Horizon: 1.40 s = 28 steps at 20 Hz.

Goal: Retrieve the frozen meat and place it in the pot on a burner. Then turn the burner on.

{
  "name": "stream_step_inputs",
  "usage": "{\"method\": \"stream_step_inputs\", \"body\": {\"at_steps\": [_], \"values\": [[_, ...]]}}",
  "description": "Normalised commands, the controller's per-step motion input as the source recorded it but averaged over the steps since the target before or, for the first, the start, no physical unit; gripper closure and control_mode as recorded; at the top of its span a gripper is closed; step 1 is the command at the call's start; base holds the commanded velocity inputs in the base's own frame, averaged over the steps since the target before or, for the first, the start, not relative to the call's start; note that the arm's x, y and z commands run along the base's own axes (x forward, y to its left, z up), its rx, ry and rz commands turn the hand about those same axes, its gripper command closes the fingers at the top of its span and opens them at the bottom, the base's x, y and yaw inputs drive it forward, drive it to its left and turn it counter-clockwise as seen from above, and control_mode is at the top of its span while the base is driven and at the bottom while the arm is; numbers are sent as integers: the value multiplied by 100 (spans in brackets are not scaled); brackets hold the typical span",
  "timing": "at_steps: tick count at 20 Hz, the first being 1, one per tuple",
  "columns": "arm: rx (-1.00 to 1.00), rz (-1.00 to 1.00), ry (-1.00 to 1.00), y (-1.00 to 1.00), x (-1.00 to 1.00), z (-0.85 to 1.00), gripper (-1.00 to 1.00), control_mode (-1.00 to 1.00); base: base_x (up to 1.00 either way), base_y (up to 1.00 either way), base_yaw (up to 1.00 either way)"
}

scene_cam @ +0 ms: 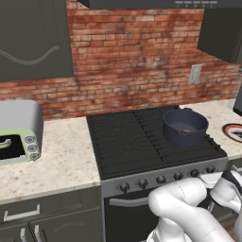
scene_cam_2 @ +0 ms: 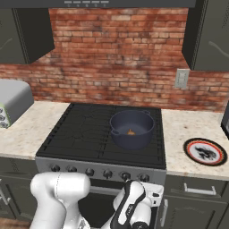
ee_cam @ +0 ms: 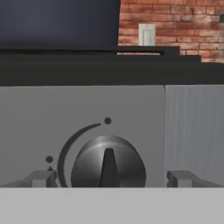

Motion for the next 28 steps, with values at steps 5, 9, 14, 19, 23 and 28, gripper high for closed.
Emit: {"method": "stream_step_inputs", "body": {"at_steps": [5,9,14,19,23,28], "values": [[0,0,0,0,6,0,-100,-100,0,0,0],[0,0,0,0,0,0,-100,-100,0,0,0],[0,0,0,0,4,0,100,-100,0,0,0],[0,0,0,0,4,0,100,-100,0,0,0],[0,0,0,0,0,0,100,-100,0,0,0],[-6,0,2,0,0,-4,100,-100,0,0,0]]}}
